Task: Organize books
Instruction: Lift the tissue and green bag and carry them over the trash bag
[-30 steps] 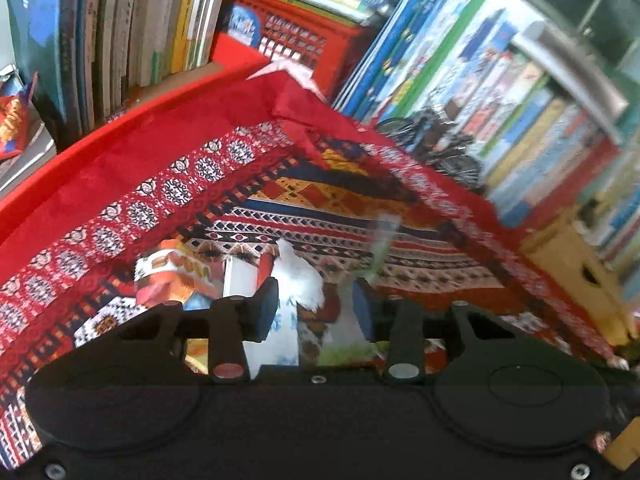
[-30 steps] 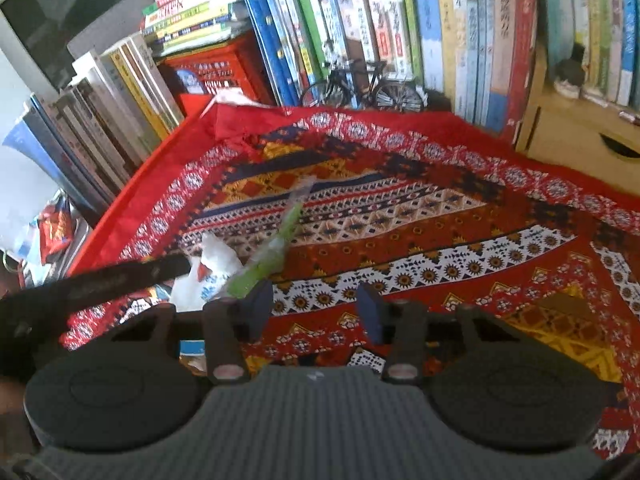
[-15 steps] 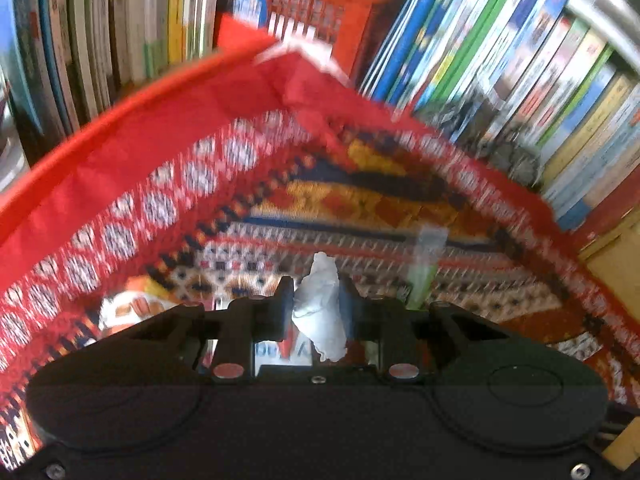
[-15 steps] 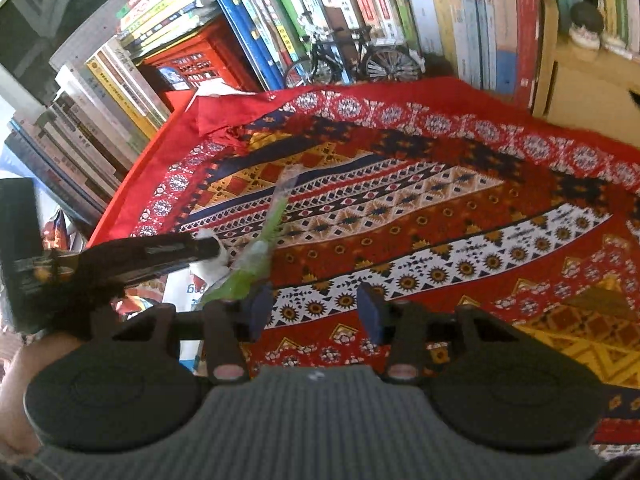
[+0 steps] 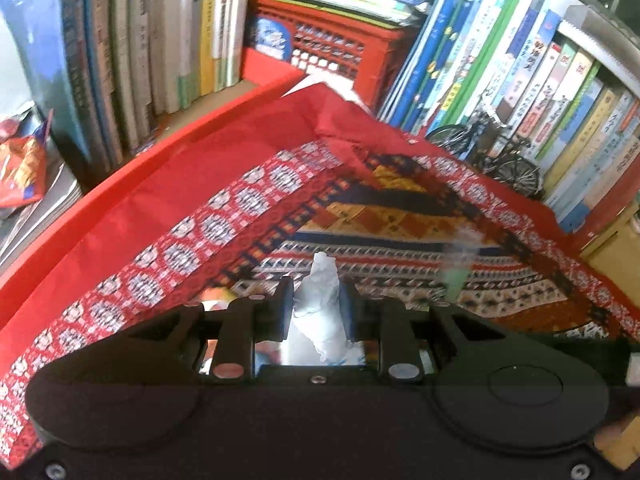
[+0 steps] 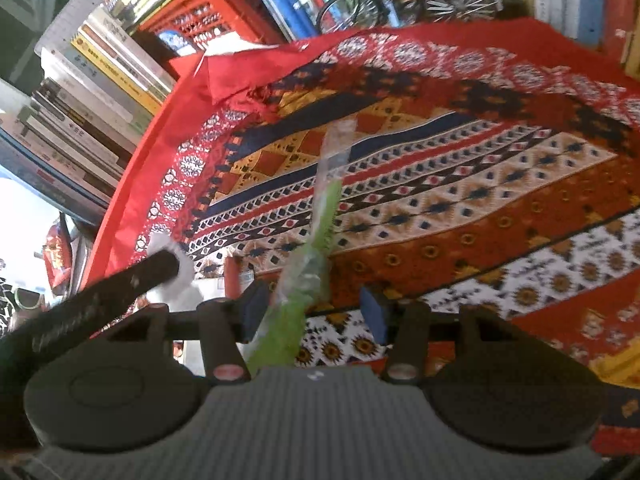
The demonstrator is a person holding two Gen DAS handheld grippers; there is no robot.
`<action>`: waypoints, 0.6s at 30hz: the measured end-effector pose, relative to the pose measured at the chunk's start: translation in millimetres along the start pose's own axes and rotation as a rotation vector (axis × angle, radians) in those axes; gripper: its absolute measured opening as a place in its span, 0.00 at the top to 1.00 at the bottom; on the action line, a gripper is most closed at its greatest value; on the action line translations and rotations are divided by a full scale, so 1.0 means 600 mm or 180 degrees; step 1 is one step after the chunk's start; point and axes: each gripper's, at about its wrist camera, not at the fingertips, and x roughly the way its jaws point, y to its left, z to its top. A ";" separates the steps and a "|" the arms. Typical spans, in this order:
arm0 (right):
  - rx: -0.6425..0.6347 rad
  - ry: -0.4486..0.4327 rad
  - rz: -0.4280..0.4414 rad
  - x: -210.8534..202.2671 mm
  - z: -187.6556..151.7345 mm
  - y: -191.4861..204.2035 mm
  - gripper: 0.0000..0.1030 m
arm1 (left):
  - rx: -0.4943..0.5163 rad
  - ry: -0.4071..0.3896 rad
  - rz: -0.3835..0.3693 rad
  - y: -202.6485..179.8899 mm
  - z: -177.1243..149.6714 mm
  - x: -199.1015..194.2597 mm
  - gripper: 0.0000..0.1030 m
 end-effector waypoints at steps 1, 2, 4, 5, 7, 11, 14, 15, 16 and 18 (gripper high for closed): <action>0.0006 -0.0005 -0.0015 0.006 0.001 0.003 0.37 | -0.0003 0.0010 0.0015 0.003 -0.004 0.000 0.78; 0.0014 -0.0042 -0.0021 0.008 0.000 0.006 0.44 | -0.0001 0.0016 0.0027 0.006 -0.008 -0.001 0.78; -0.0004 -0.0070 0.0006 0.008 0.001 0.011 0.61 | 0.0013 0.0020 0.0038 0.010 -0.016 -0.003 0.78; -0.0013 -0.0081 -0.0008 0.009 0.000 0.013 0.62 | 0.0023 0.0018 0.0039 0.011 -0.019 -0.004 0.78; -0.0017 -0.0113 -0.0002 0.004 -0.003 0.015 0.63 | 0.0047 0.0015 0.0041 0.010 -0.024 -0.009 0.78; -0.0027 -0.0194 -0.0008 -0.019 -0.009 0.018 0.64 | 0.0092 -0.0008 0.0007 0.008 -0.031 -0.024 0.78; -0.0034 -0.0262 -0.0011 -0.045 -0.013 0.020 0.64 | 0.0108 -0.0020 -0.0031 0.005 -0.035 -0.042 0.78; -0.0044 -0.0288 -0.0017 -0.057 -0.015 0.021 0.64 | 0.0112 -0.0022 -0.0044 0.004 -0.036 -0.047 0.78; -0.0062 -0.0311 -0.0022 -0.067 -0.018 0.023 0.64 | 0.0118 -0.0019 -0.0058 0.003 -0.037 -0.054 0.78; -0.0112 -0.0364 -0.0038 -0.092 -0.027 0.028 0.64 | 0.0135 0.0014 -0.0098 -0.001 -0.042 -0.069 0.78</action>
